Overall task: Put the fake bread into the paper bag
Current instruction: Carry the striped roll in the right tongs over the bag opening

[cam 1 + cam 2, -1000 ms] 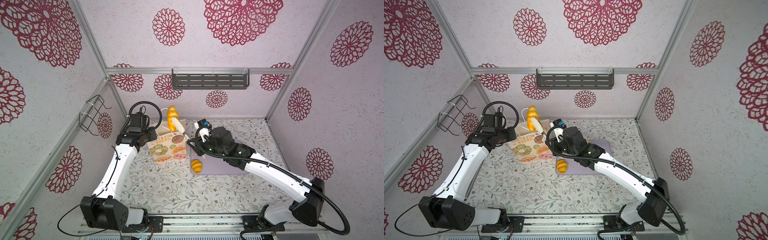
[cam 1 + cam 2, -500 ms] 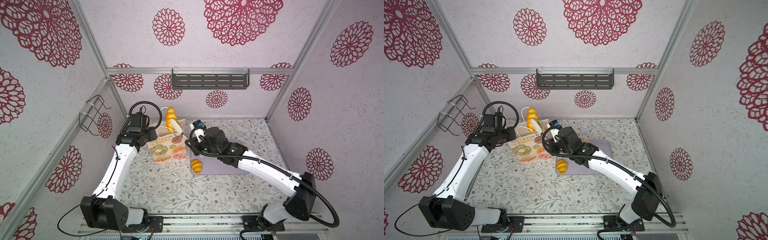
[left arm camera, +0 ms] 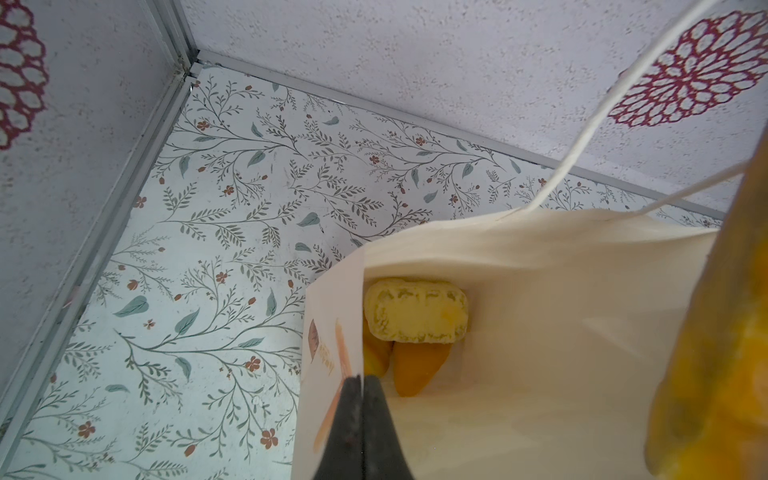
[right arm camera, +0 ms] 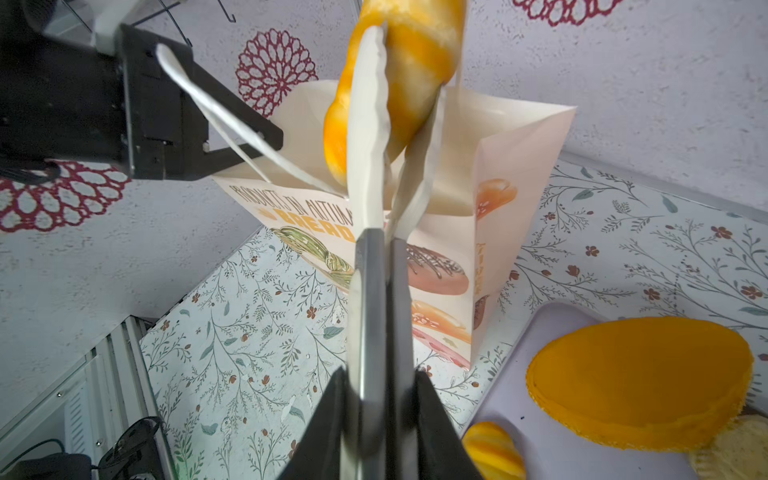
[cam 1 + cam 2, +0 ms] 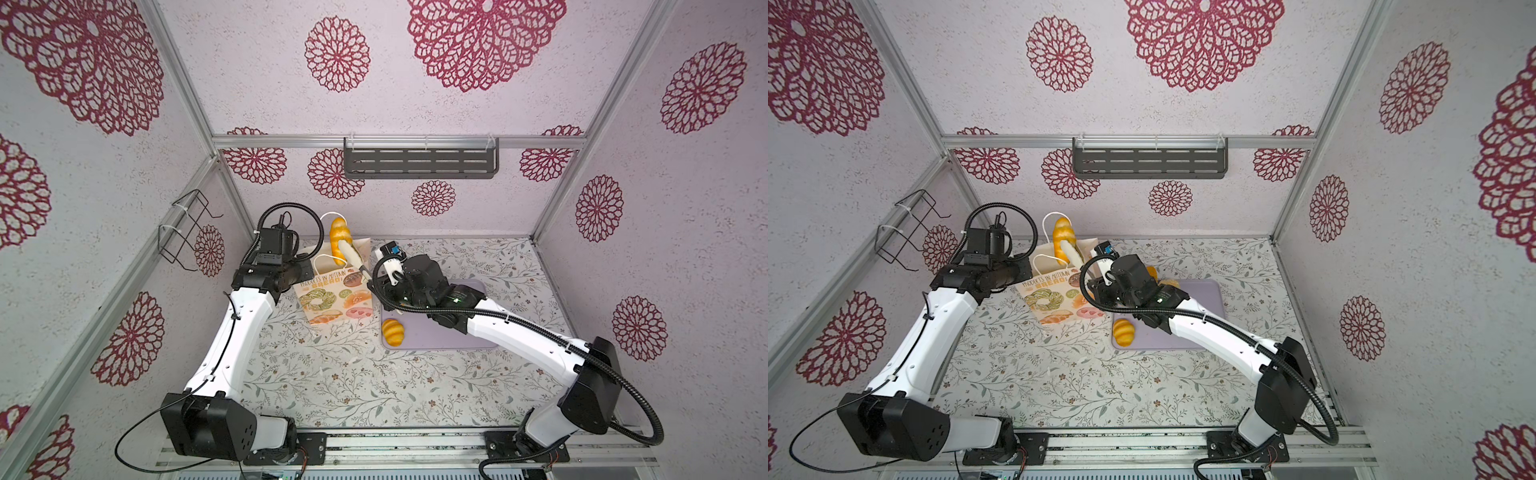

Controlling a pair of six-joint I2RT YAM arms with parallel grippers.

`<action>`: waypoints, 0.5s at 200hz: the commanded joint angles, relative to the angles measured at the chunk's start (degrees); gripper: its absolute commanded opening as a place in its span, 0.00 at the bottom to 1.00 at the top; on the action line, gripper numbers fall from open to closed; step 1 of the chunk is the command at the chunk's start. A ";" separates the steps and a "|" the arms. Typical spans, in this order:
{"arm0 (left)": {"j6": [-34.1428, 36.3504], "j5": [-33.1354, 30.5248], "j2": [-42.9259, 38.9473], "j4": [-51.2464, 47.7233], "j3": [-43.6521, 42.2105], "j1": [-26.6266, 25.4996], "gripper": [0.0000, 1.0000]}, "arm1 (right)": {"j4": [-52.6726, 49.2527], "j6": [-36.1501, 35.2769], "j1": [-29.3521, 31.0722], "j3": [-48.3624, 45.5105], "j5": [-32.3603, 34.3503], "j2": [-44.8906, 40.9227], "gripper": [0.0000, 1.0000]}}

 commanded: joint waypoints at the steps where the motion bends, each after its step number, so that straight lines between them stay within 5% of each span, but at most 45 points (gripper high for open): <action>1: 0.02 0.27 -1.26 1.34 0.15 -0.22 0.00 | 4.56 -1.13 0.26 3.09 0.75 -0.44 0.02; 100: -0.13 0.71 -1.35 1.28 0.21 -0.22 0.00 | 4.12 0.14 0.22 3.43 1.10 0.50 0.31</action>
